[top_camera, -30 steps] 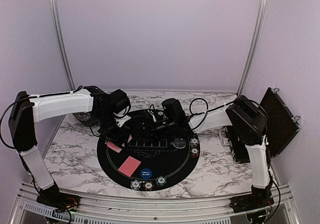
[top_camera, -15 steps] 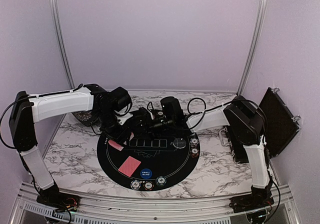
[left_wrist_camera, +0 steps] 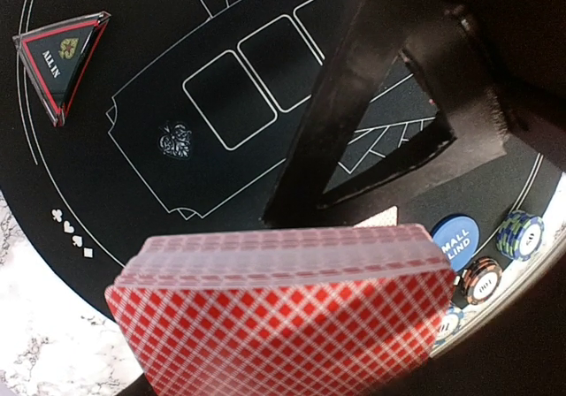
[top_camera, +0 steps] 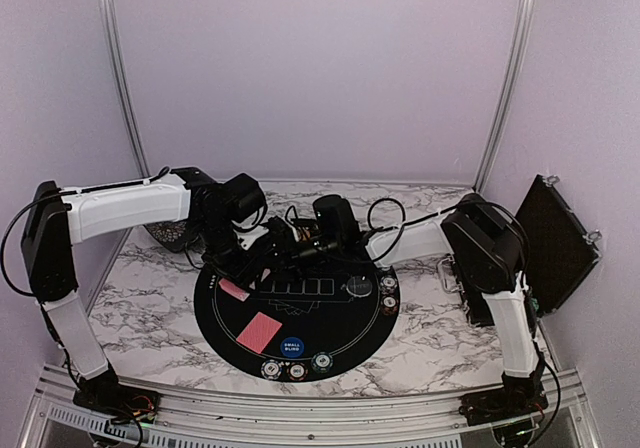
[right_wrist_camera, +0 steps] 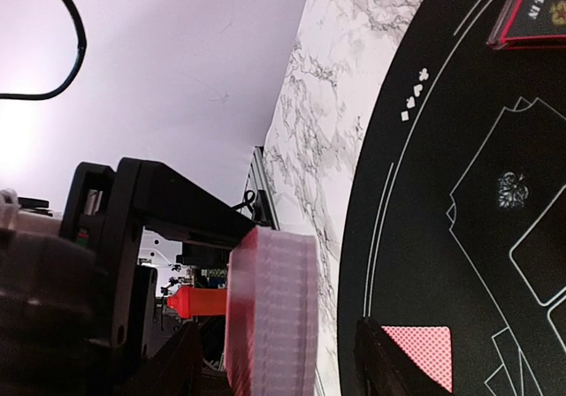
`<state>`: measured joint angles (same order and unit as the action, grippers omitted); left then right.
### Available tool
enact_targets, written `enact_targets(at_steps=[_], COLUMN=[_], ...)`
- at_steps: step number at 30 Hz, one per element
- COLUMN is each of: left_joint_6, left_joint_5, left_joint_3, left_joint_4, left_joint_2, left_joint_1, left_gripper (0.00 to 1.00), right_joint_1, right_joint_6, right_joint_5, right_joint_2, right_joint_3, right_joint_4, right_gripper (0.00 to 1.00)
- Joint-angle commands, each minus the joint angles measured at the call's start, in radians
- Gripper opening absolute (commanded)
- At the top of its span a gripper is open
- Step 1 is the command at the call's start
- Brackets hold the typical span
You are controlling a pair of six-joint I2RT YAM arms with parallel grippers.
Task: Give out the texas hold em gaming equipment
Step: Distribute the poker card in the big blind area.
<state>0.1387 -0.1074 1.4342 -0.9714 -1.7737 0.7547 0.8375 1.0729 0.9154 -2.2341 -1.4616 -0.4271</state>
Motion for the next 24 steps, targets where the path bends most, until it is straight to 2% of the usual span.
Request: enact_targets(at_steps=[1,24], left_joint_6=[-0.013,-0.008], left_joint_5=[-0.003,0.001], left_joint_3=[0.031,0.022], left_joint_4=[-0.027,-0.030], left_joint_2=[-0.004,0.011], left_joint_1=[0.005,0.006], left_gripper=[0.57,0.57], right_joint_1=[0.009,-0.031], right_joint_6=[-0.006,-0.069], right_joint_5=[0.003,-0.050], right_joint_2=[-0.037,-0.003], right_joint_3=[-0.029,0.006], right_joint_4=[-0.008,0.063], right_gripper=[0.55,0.48])
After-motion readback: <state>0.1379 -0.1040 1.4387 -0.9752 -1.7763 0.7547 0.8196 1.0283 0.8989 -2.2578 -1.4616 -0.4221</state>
